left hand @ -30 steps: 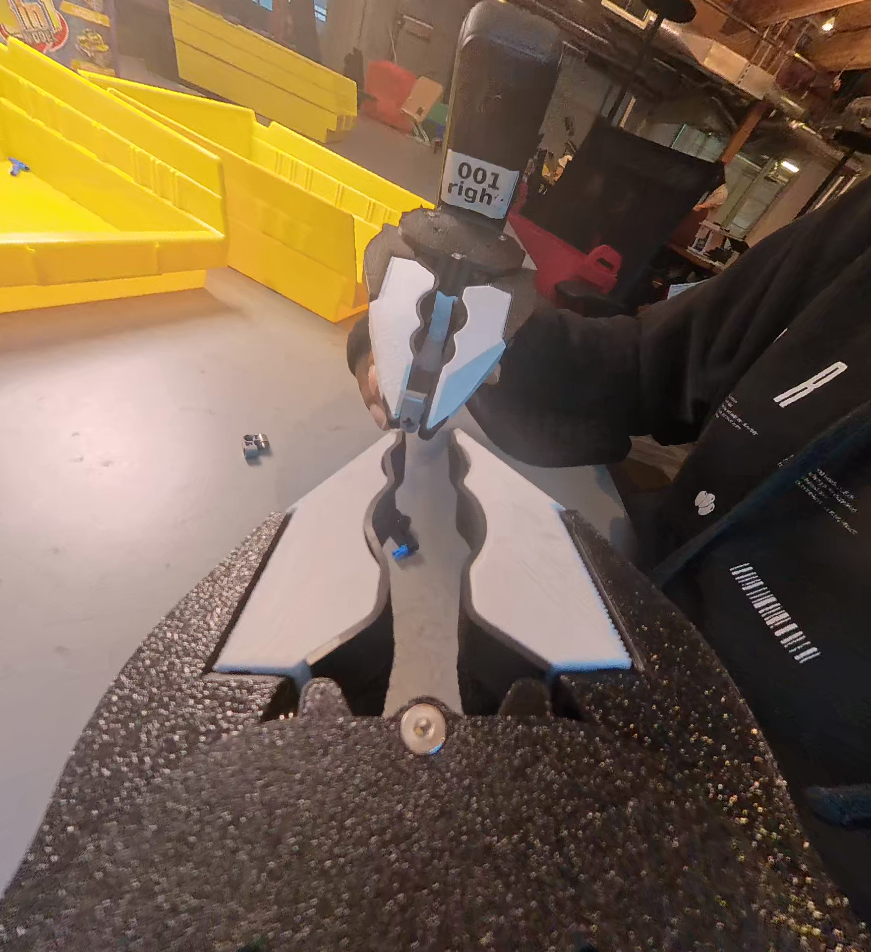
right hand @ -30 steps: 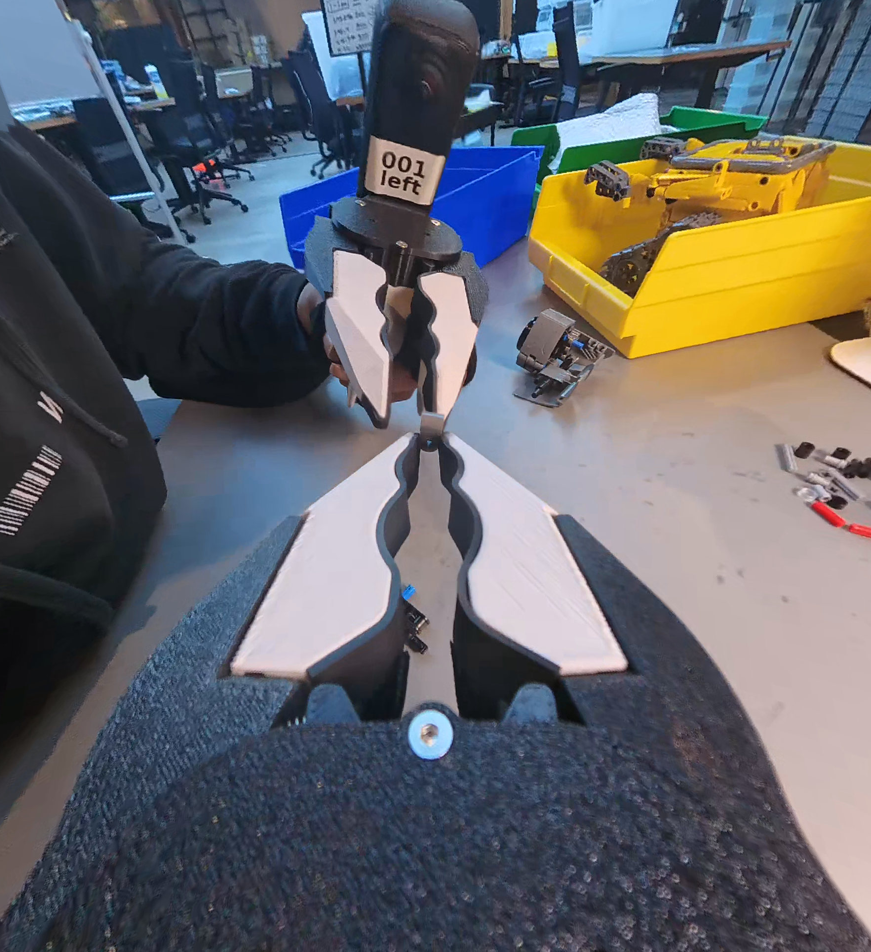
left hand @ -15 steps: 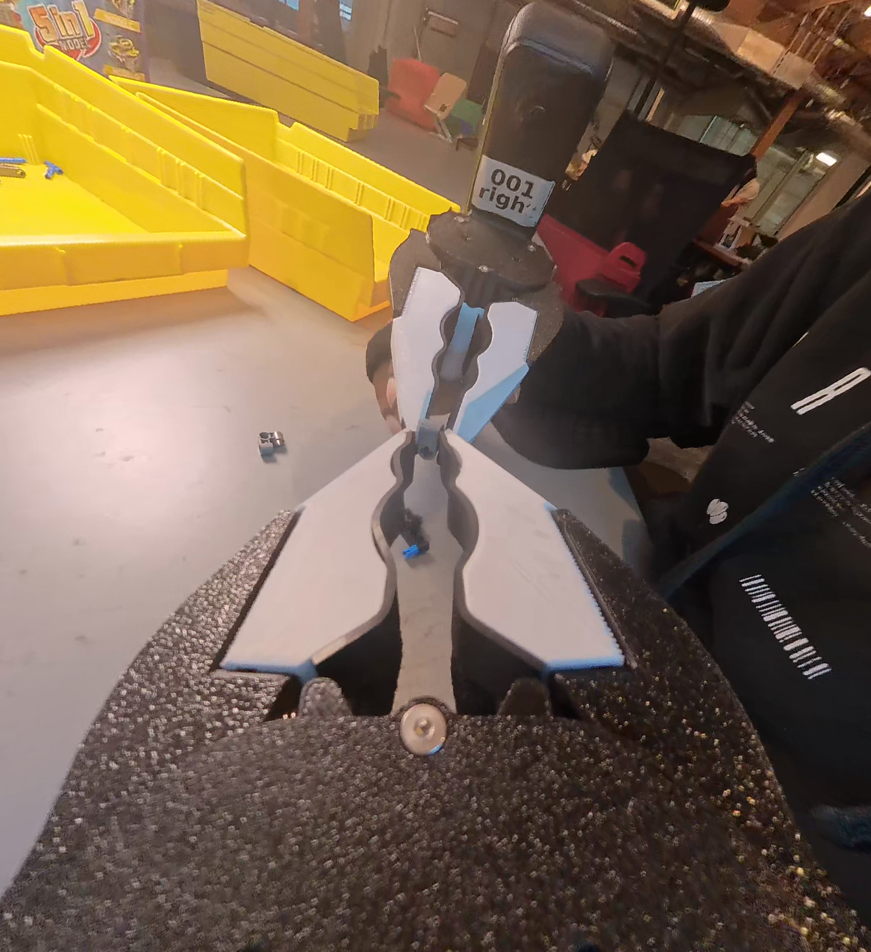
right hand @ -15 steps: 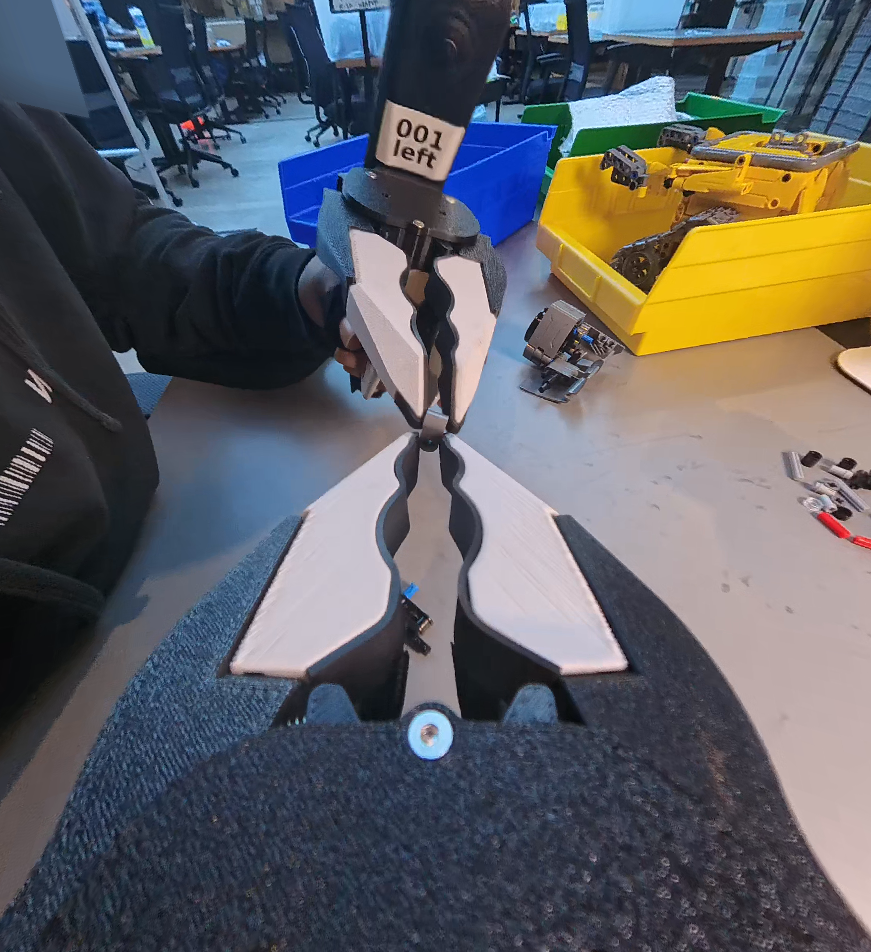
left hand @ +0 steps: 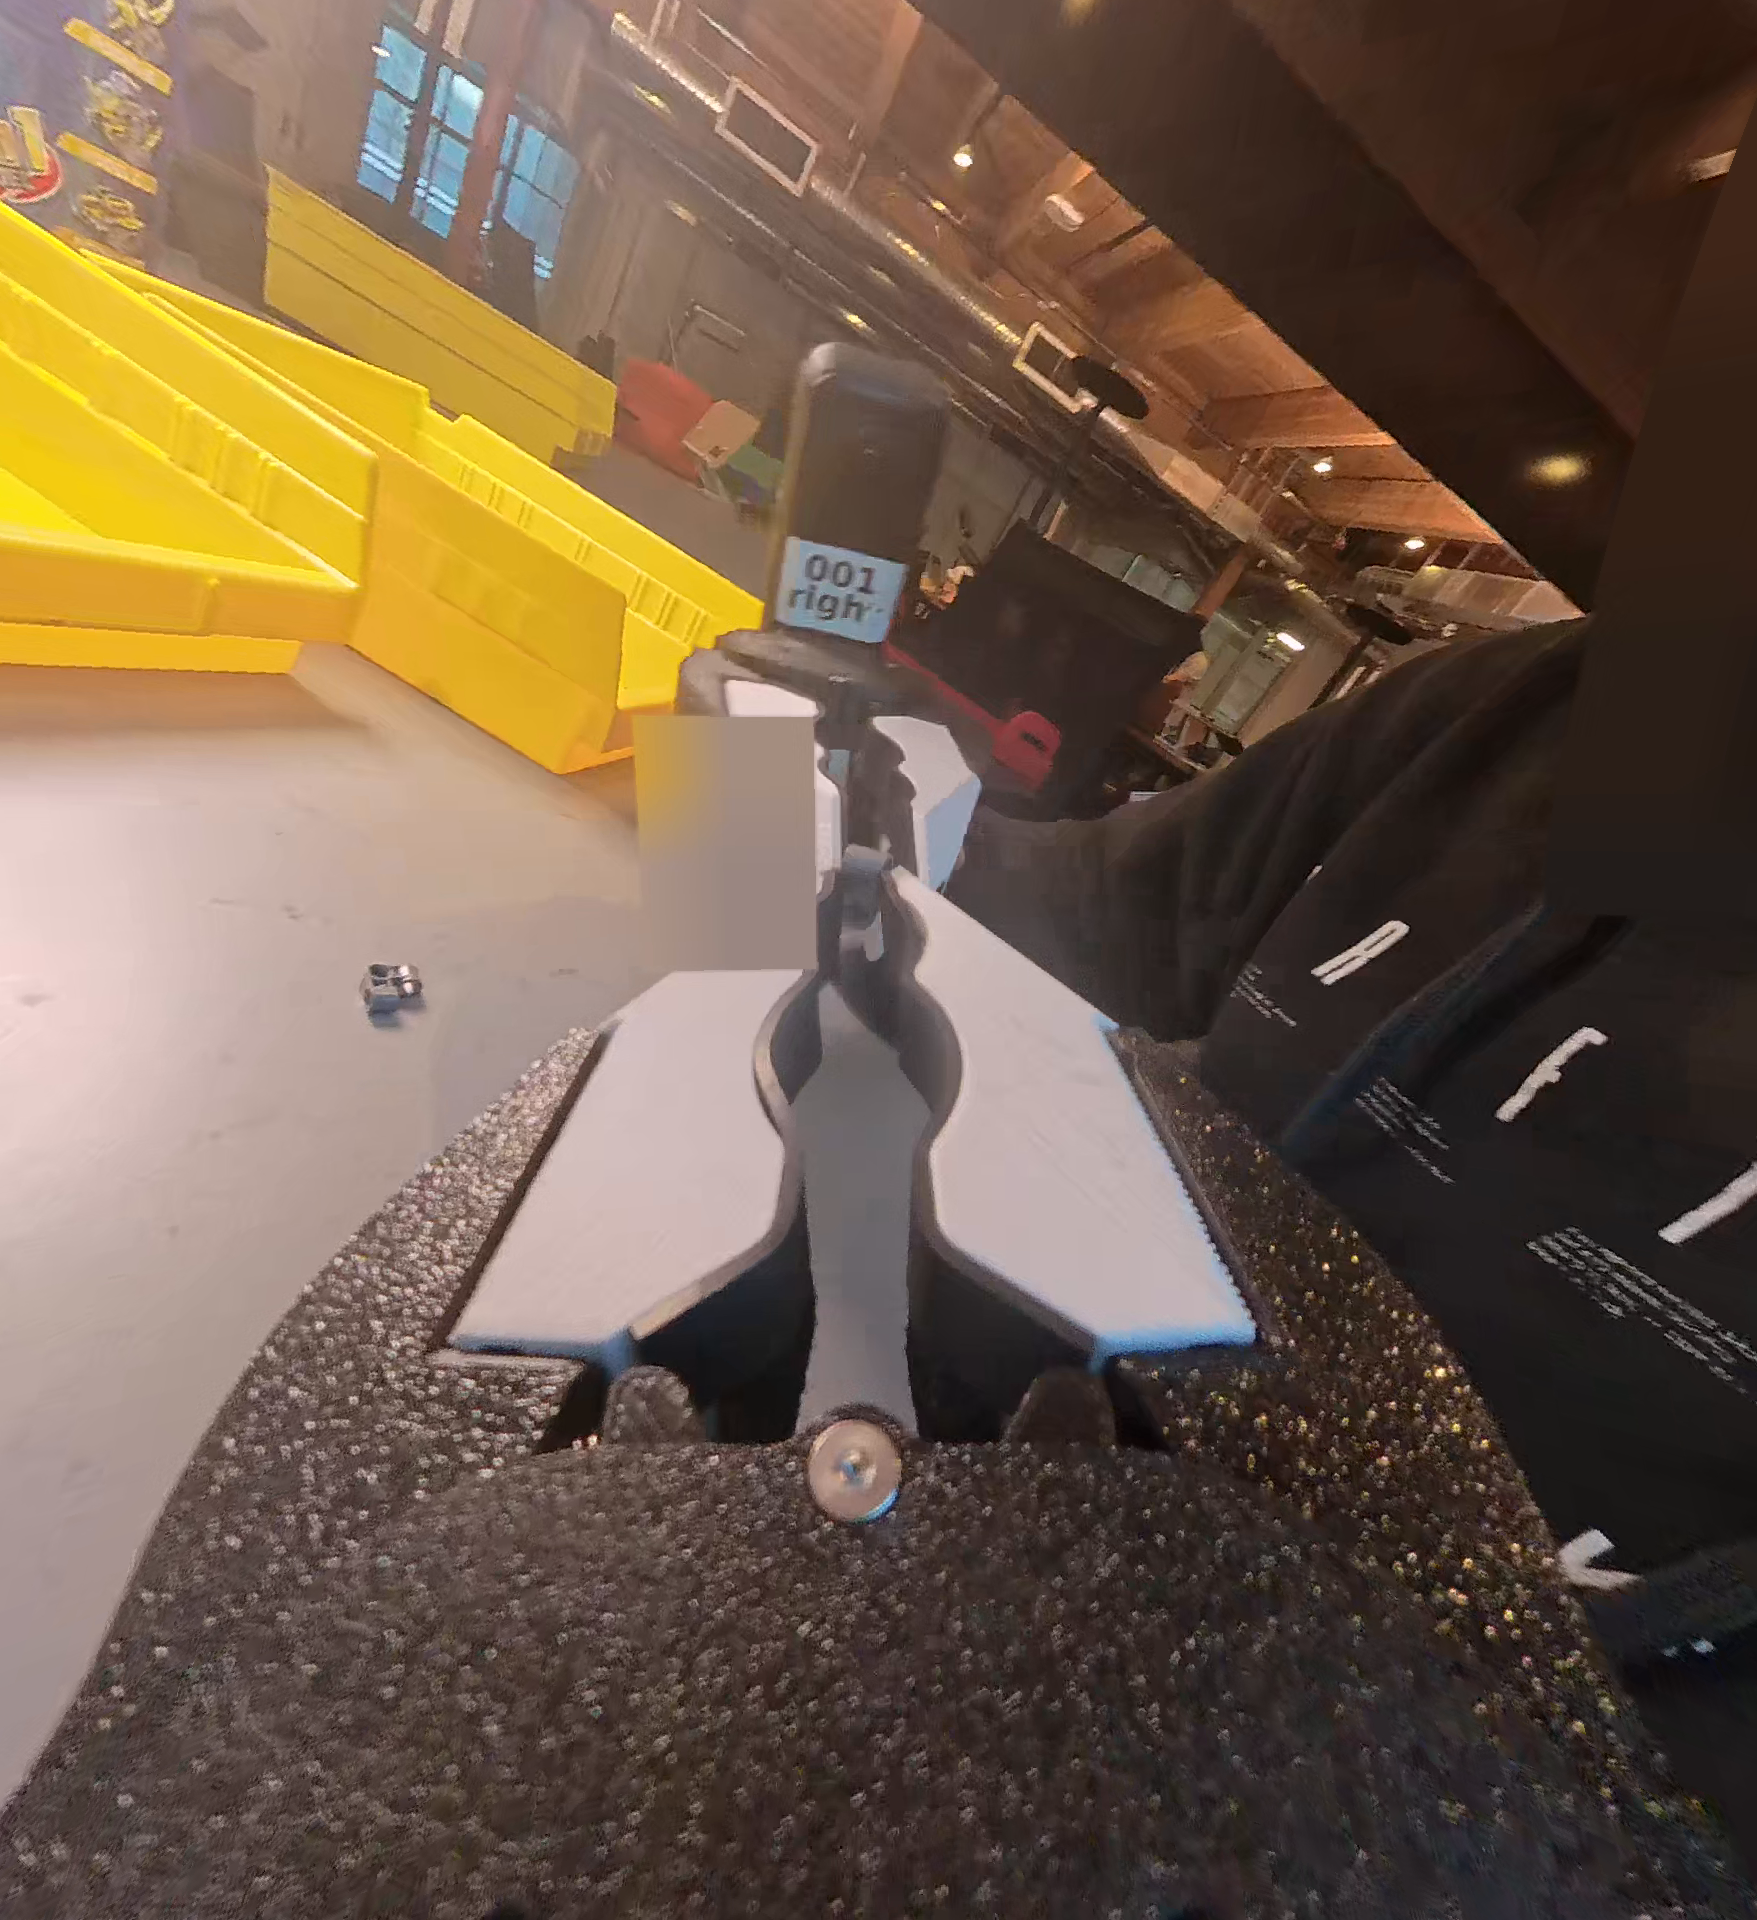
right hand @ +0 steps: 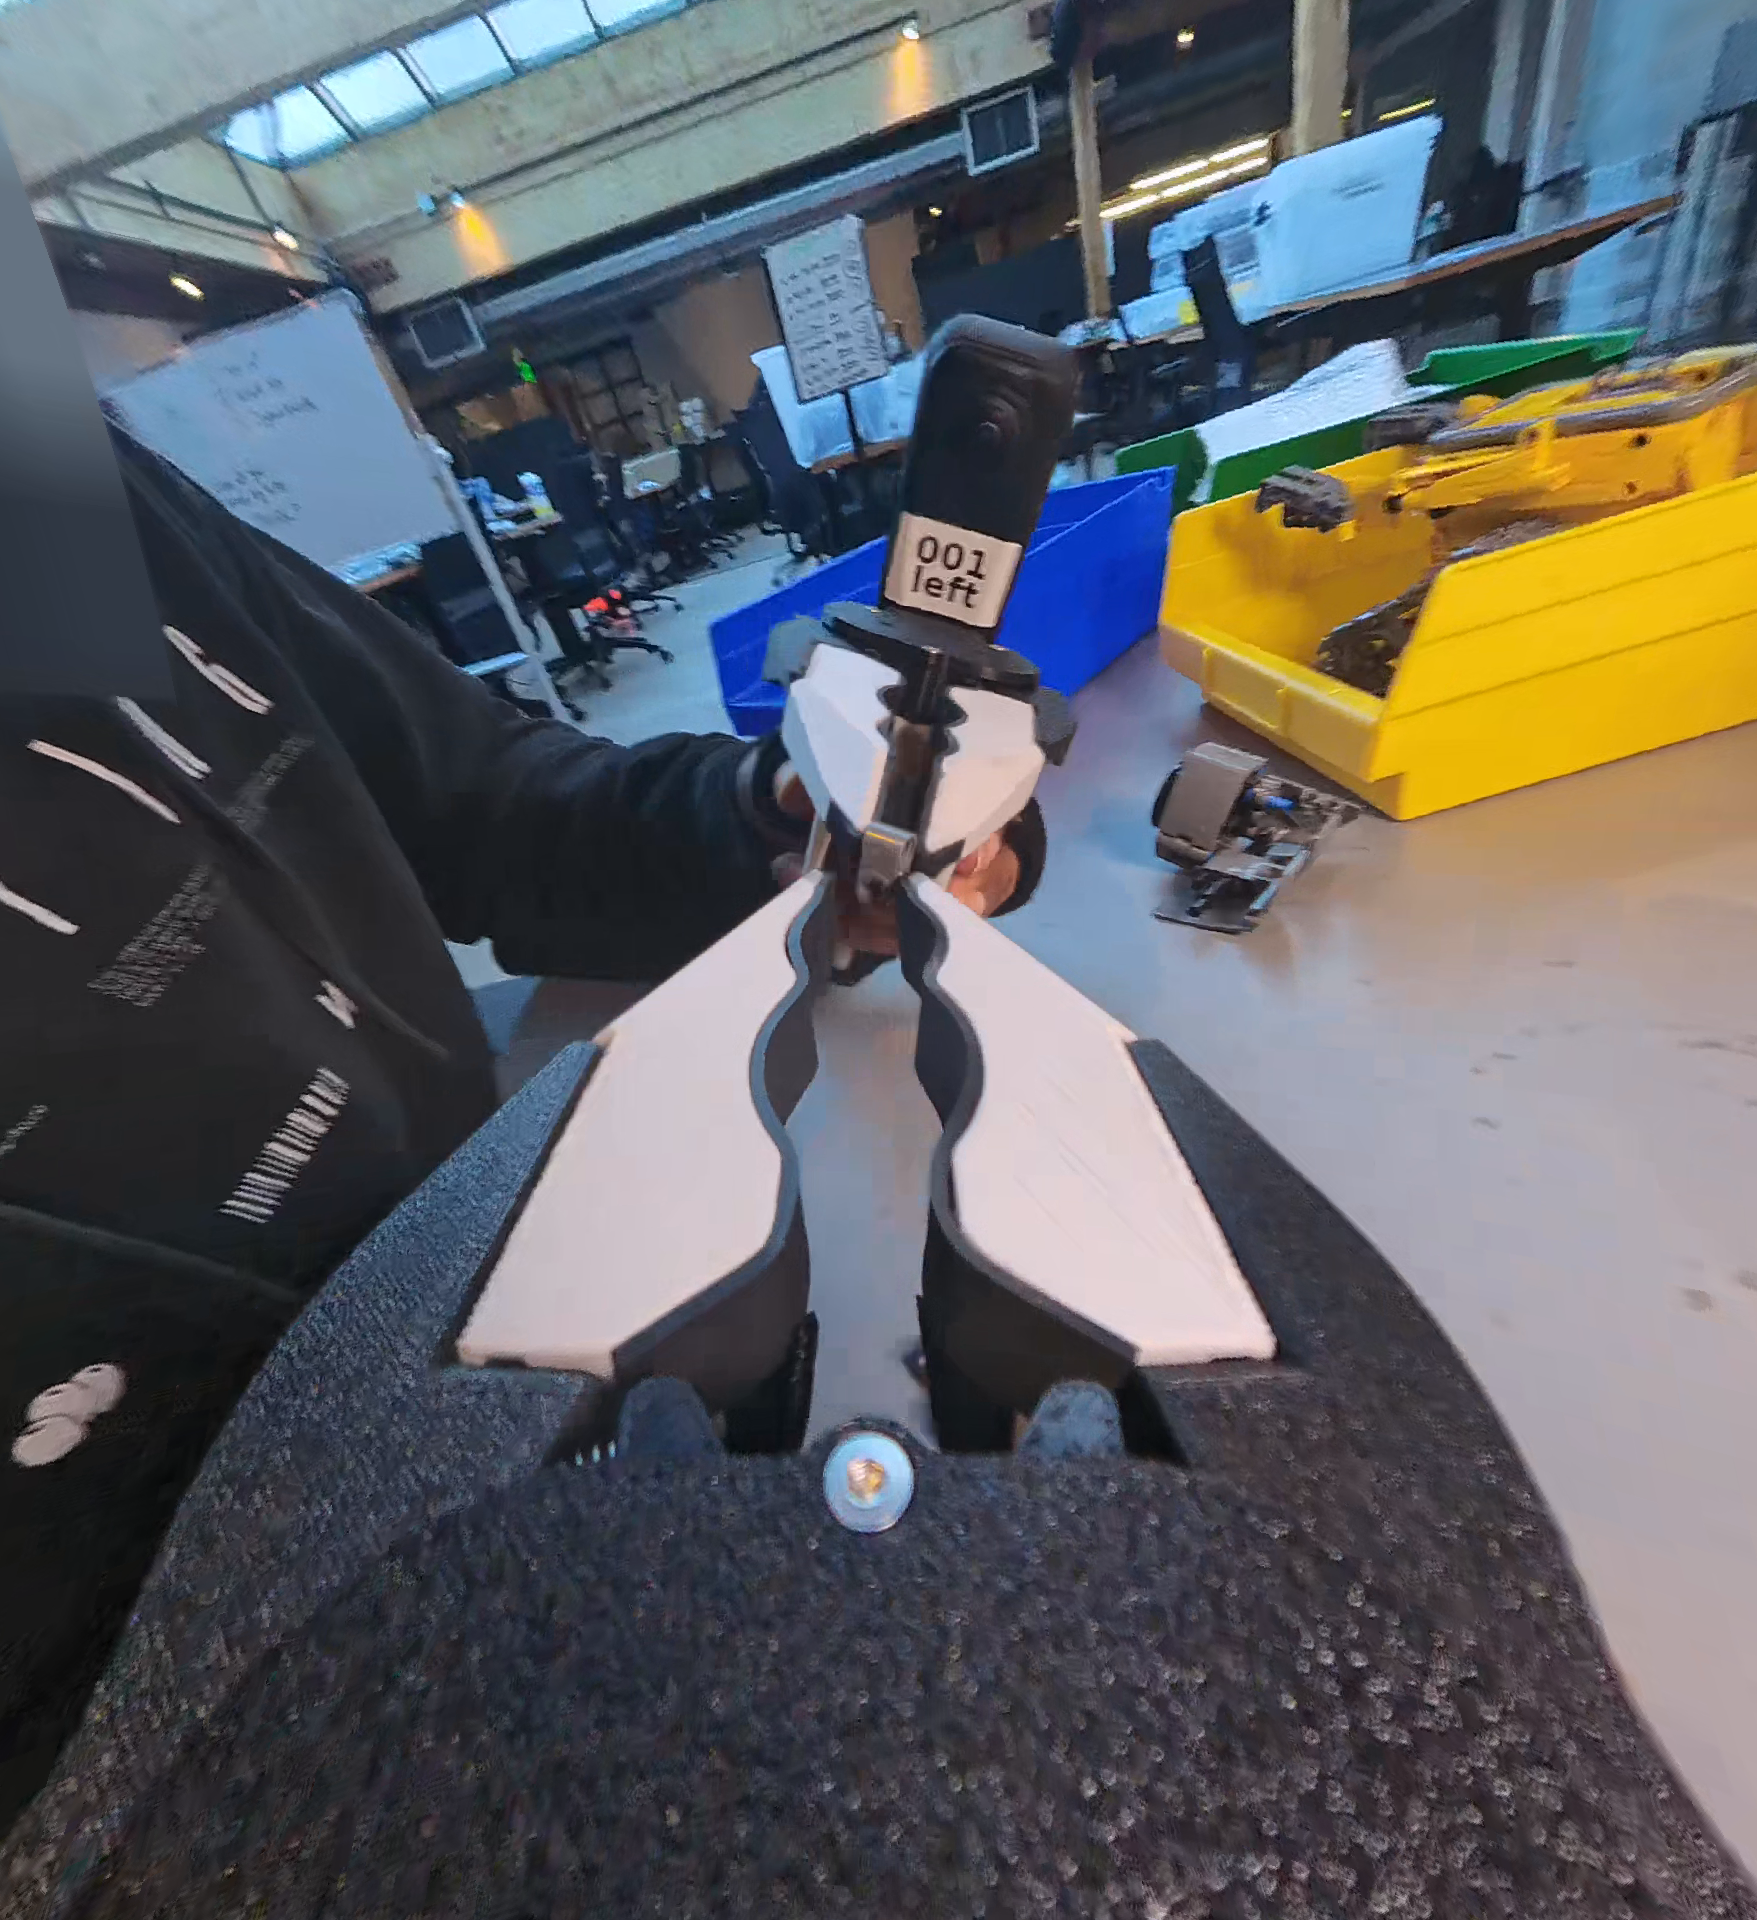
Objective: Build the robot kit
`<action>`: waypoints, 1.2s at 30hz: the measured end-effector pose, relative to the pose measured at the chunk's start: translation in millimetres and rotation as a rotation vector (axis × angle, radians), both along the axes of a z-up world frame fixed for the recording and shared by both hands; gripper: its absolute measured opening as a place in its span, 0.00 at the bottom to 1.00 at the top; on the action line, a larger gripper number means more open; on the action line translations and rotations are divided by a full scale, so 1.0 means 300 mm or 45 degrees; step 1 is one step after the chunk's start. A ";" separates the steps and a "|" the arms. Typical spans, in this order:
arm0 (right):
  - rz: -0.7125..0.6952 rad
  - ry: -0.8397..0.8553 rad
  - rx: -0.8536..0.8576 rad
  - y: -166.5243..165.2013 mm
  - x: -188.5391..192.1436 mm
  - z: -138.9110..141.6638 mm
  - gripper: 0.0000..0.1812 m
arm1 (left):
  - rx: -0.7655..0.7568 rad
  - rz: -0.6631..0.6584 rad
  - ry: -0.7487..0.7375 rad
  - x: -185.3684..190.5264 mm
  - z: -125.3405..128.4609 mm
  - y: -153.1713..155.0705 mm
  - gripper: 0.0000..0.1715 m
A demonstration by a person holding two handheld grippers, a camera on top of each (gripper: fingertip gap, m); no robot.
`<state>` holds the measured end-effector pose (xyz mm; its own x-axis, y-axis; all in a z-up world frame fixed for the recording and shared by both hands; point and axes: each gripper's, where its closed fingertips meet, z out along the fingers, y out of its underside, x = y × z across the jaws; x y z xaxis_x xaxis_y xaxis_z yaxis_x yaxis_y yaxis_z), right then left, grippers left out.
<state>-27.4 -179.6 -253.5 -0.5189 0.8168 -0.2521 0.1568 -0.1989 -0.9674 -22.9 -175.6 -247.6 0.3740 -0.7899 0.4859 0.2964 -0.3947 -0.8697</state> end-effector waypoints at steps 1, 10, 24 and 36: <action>-0.054 0.002 0.078 0.012 -0.008 -0.009 0.07 | 0.003 0.041 0.028 -0.006 -0.007 0.011 0.03; -0.297 0.034 0.404 0.066 -0.044 -0.036 0.05 | -0.013 0.215 0.152 -0.031 -0.037 0.057 0.03; -0.448 -0.069 0.407 0.275 0.018 -0.038 0.04 | 0.179 0.076 0.979 0.111 -0.253 -0.007 0.09; -0.360 -0.141 0.504 0.235 0.023 -0.085 0.04 | -0.009 0.015 1.259 0.123 -0.428 0.011 0.04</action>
